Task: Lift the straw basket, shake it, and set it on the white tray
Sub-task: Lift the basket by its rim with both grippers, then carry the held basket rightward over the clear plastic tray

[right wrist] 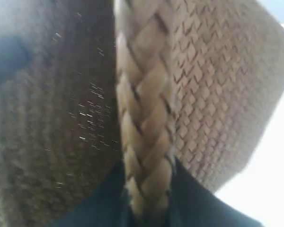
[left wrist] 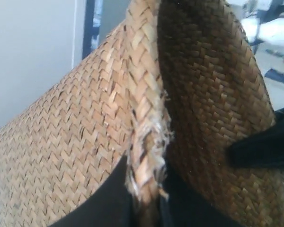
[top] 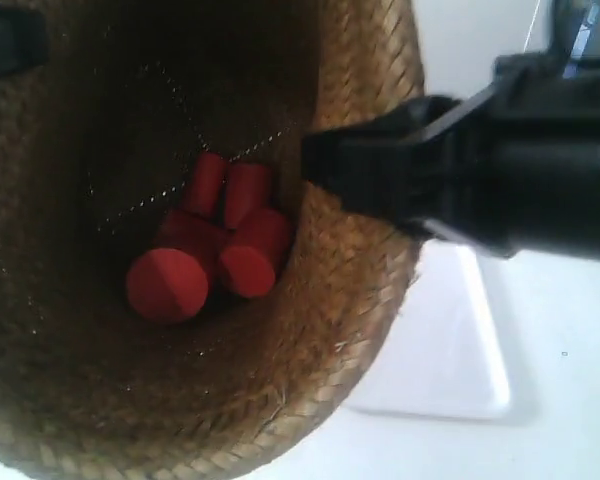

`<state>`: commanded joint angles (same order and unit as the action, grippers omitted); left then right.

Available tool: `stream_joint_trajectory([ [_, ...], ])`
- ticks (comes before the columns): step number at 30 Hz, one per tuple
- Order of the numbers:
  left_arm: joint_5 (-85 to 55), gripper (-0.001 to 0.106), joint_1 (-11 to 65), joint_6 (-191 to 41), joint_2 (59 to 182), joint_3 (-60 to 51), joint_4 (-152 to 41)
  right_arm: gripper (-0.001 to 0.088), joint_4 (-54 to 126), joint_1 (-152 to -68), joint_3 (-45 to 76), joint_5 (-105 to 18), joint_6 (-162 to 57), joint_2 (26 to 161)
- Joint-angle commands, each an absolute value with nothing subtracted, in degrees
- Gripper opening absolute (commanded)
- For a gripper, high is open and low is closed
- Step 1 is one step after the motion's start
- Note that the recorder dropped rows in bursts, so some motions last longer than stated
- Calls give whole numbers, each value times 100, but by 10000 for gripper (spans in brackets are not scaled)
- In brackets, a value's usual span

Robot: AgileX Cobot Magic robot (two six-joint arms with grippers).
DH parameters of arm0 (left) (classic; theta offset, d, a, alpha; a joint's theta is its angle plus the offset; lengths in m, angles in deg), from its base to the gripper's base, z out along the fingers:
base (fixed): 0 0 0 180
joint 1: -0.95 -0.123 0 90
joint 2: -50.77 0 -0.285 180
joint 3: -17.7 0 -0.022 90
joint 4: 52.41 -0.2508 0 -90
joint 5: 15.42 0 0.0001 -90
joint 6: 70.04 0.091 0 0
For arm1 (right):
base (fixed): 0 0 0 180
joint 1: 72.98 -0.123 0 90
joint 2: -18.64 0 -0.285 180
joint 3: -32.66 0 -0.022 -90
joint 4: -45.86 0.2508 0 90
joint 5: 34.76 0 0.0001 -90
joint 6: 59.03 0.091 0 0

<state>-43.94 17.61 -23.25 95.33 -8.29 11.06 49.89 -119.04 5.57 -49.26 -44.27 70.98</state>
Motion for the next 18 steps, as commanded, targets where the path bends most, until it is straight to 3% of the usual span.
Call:
stream_joint_trajectory([
  [4, -3453, 0, 1761, -2417, 10167, -1599, 1105, 0, 3025, -11373, 220, -5361, -2857, 7868],
  [7, -3967, 0, 1772, -2618, 10144, -1380, 1324, 0, 3398, -11341, 628, -6649, -2564, 7914],
  [11, -4133, 0, 1772, -2604, 9850, -932, 1302, 0, 3858, -11605, 854, -6251, -2812, 7093],
  [14, -3311, 0, 1772, -2527, 10128, -1278, 1107, 0, 2306, -11455, 439, -5953, -1803, 7349],
  [16, -3061, 0, 1772, -2561, 10487, -1439, 1265, 0, 1201, -11348, 342, -6302, -986, 7885],
  [18, -3767, 0, 1772, -2494, 10502, -1149, 1578, 0, 1708, -11398, 686, -7008, -1036, 7999],
])
